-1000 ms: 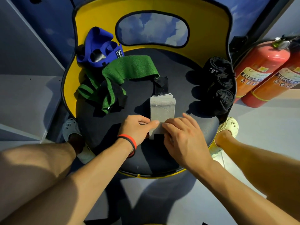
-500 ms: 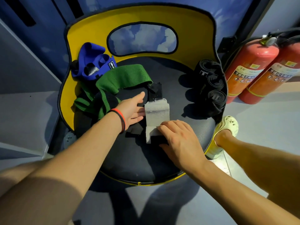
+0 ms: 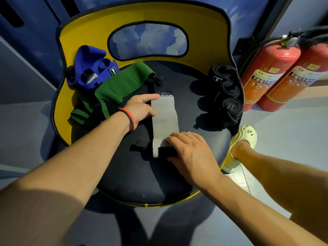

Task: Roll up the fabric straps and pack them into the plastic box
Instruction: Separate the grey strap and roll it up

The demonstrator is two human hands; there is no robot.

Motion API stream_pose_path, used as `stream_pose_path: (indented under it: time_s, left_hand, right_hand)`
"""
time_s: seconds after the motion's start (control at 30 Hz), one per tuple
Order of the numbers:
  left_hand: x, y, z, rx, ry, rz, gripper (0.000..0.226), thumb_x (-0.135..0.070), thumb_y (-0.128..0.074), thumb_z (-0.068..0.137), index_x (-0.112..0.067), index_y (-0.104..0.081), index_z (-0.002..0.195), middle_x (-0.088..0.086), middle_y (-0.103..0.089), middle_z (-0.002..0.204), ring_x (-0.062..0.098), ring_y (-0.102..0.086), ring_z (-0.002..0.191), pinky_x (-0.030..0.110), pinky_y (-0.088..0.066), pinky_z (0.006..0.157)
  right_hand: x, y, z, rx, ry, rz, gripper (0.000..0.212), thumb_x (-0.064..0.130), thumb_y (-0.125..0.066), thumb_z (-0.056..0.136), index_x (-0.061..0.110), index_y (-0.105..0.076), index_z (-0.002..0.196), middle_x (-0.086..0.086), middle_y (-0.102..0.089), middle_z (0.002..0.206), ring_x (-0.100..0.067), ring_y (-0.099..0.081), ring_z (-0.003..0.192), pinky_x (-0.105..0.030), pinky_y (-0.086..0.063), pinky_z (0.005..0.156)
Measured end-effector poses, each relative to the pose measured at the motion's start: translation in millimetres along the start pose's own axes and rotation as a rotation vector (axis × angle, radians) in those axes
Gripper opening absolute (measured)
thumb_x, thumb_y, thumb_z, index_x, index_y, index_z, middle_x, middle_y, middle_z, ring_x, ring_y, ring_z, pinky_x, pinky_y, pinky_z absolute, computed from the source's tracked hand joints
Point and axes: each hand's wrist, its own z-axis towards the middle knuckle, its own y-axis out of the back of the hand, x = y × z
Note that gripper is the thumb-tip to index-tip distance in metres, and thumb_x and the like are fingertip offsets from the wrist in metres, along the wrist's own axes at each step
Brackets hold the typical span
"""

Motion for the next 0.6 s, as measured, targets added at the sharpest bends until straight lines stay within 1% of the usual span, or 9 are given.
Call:
stream_pose_path:
  time_s: [0.07,0.13,0.2,0.3,0.37,0.43,0.47,0.53,0.6]
  left_hand:
    - [9,1,6,-0.003,-0.014,0.097,0.070,0.023,-0.061,0.074,-0.023,-0.067,0.127,0.007,-0.075,0.110,0.021,-0.069,0.110,0.038,-0.053,0.102]
    - [15,-1,9,-0.008,-0.021,0.131,0.072,0.022,-0.062,0.075,-0.028,-0.067,0.127,0.004,-0.076,0.107,0.020,-0.069,0.111,0.037,-0.053,0.102]
    - [18,-3,10,0.007,-0.052,0.133,0.073,0.021,-0.062,0.077,-0.031,-0.065,0.128,0.004,-0.075,0.110,0.017,-0.070,0.108,0.032,-0.054,0.098]
    - [17,-5,10,0.050,-0.142,0.146,0.073,0.023,-0.058,0.081,-0.025,-0.060,0.136,0.000,-0.063,0.134,0.012,-0.063,0.116,0.014,-0.053,0.084]
    - [16,-6,8,0.067,-0.203,0.171,0.072,0.022,-0.057,0.083,-0.024,-0.057,0.139,-0.005,-0.055,0.143,0.006,-0.057,0.118,0.006,-0.050,0.079]
    - [15,-5,8,0.086,-0.227,0.212,0.072,0.018,-0.058,0.086,-0.027,-0.056,0.141,-0.009,-0.053,0.143,0.003,-0.053,0.118,0.004,-0.047,0.079]
    - [16,-4,10,0.090,-0.236,0.249,0.071,0.017,-0.059,0.086,-0.028,-0.055,0.141,-0.010,-0.054,0.141,0.004,-0.052,0.119,0.005,-0.046,0.082]
    - [18,-4,16,0.086,-0.248,0.345,0.071,0.014,-0.062,0.086,-0.029,-0.056,0.141,-0.009,-0.054,0.142,0.009,-0.054,0.124,0.009,-0.045,0.088]
    - [20,-6,21,0.084,-0.268,0.430,0.070,0.014,-0.063,0.085,-0.027,-0.055,0.141,-0.007,-0.049,0.145,0.015,-0.057,0.122,0.009,-0.047,0.087]
  right_hand:
    - [-3,0,3,0.052,-0.009,-0.019,0.042,0.034,-0.075,0.081,0.027,-0.058,0.119,0.009,-0.063,0.118,-0.019,-0.058,0.109,-0.036,-0.042,0.101]
    - [-6,1,7,0.098,-0.020,-0.010,0.045,0.035,-0.074,0.082,0.024,-0.058,0.123,0.009,-0.062,0.122,-0.021,-0.058,0.110,-0.035,-0.044,0.095]
    - [-8,2,11,0.135,-0.029,0.024,0.046,0.035,-0.073,0.085,0.023,-0.057,0.126,0.007,-0.062,0.126,-0.024,-0.058,0.111,-0.037,-0.048,0.092]
    - [-11,3,14,0.164,-0.042,0.087,0.045,0.035,-0.070,0.088,0.022,-0.055,0.128,0.007,-0.059,0.128,-0.027,-0.060,0.110,-0.044,-0.050,0.090]
    - [-12,3,14,0.167,-0.050,0.096,0.043,0.037,-0.069,0.089,0.024,-0.054,0.127,0.008,-0.058,0.127,-0.027,-0.062,0.107,-0.044,-0.051,0.086]
    - [-13,3,14,0.168,-0.053,0.087,0.043,0.038,-0.068,0.090,0.023,-0.055,0.128,0.008,-0.059,0.127,-0.027,-0.063,0.104,-0.044,-0.051,0.085]
    - [-13,3,15,0.170,-0.053,0.080,0.044,0.039,-0.068,0.090,0.023,-0.056,0.129,0.008,-0.060,0.127,-0.028,-0.064,0.104,-0.044,-0.051,0.085]
    - [-14,2,16,0.174,-0.061,0.074,0.045,0.041,-0.067,0.091,0.025,-0.055,0.132,0.009,-0.059,0.129,-0.026,-0.063,0.107,-0.044,-0.050,0.089]
    - [-15,1,17,0.177,-0.075,0.067,0.047,0.043,-0.063,0.094,0.028,-0.052,0.137,0.010,-0.056,0.134,-0.025,-0.060,0.111,-0.044,-0.048,0.094]
